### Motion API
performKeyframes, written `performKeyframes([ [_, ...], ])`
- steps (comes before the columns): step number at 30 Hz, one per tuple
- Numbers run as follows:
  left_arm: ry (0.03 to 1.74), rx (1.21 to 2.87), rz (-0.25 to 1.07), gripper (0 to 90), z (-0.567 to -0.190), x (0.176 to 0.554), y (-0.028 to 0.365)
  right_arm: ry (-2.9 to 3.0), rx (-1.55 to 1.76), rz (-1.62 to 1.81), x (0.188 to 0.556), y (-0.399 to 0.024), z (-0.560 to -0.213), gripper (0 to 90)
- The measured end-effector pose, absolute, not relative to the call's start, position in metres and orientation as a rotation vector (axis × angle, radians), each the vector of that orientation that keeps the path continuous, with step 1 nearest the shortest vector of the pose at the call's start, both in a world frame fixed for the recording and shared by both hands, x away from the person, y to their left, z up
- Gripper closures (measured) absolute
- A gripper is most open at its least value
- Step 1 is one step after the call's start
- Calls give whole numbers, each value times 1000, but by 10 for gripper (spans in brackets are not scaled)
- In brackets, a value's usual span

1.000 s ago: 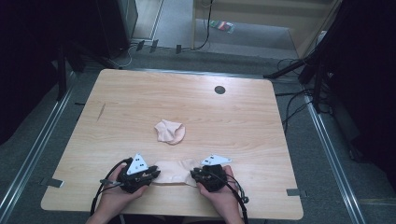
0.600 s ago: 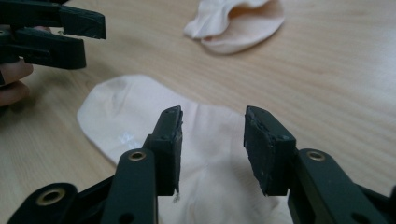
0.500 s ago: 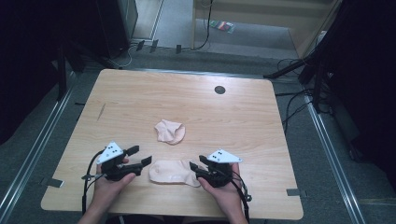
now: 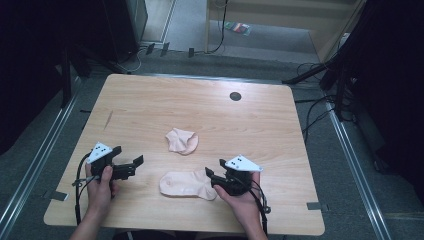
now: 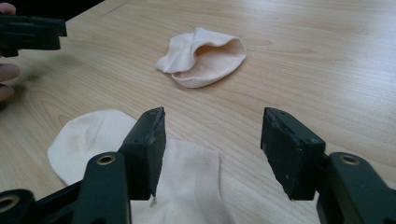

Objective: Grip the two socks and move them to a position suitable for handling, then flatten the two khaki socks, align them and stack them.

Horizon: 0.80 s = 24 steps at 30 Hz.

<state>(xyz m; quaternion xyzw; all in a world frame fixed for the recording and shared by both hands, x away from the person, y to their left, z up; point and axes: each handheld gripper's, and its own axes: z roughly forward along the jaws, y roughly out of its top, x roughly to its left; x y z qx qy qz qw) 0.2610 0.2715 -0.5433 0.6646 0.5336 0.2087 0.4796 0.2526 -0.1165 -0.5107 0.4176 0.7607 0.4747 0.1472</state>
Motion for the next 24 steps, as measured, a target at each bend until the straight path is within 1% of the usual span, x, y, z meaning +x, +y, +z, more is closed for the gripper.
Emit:
performKeyframes([
  [4,1332,1625,510,16,-547,264,269,2186,1197,1373,255,-113,-507,422],
  [9,1355,1629,498,17,-550,266,268,2174,1145,1384,261,-105,-493,445],
  [14,1352,1661,539,17,-551,266,262,2164,1105,1404,270,-94,-480,469],
  [17,1352,1659,536,17,-551,266,262,2179,1076,1399,277,-83,-474,494],
  [20,1357,1656,527,17,-551,267,263,2210,1034,1388,284,-72,-472,566],
  [24,1361,1659,526,18,-551,267,263,2275,976,1350,296,-49,-475,615],
])
